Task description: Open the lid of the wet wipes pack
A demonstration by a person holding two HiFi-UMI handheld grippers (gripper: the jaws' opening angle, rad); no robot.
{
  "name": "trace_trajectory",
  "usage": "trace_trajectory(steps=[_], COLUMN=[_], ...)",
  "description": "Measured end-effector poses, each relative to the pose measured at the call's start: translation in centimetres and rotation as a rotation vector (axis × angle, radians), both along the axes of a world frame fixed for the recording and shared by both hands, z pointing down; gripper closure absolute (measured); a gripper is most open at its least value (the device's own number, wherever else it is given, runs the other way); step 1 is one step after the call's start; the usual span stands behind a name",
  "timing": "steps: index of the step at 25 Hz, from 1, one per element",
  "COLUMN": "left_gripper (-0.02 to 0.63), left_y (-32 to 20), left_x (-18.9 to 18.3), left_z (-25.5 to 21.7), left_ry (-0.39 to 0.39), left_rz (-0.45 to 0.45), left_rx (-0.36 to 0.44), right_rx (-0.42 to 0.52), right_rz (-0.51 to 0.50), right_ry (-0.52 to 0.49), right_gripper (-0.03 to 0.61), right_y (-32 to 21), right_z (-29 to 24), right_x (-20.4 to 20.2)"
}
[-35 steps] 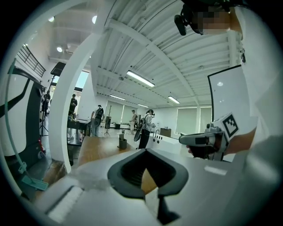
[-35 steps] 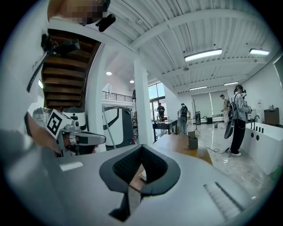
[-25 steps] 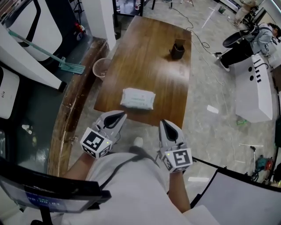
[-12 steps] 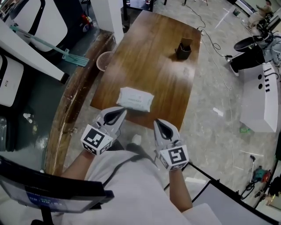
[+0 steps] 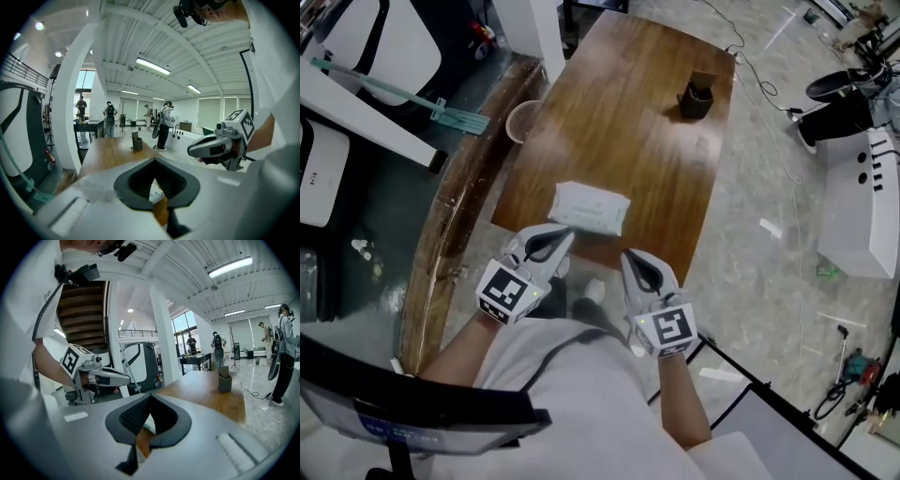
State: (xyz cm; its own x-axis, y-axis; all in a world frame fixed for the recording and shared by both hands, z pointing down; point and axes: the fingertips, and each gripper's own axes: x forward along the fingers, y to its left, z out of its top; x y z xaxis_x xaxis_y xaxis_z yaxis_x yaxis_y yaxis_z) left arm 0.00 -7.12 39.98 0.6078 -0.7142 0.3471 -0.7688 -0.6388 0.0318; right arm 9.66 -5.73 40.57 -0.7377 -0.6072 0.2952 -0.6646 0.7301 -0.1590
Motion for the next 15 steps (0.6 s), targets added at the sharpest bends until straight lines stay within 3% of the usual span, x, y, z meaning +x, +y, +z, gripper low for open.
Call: trace_trajectory(steps=[5,13,15], left_gripper=[0.607,0.607,0.574], left_y=[-1.4,-4.0,-4.6], left_x=[-0.7,-1.0,-1.0], left_z=[1.1,3.9,4.7], left_ry=[-0.036,-0.138,-0.151], left_rz=[0.050,0.209,0.248], left_rx=[-0.003,0.005,-0.001], right_rx=[-0.011,-0.042,-0.047], right_rz=[0.033,0.095,0.105], right_ry=[0.008,0.052,0.076], right_gripper=[0.569,0.569,0.569], right_y=[-0.7,-2.5,-2.9], right_z=[1.3,3.5,4.5], right_x=[-1.0,-3.8,-4.6])
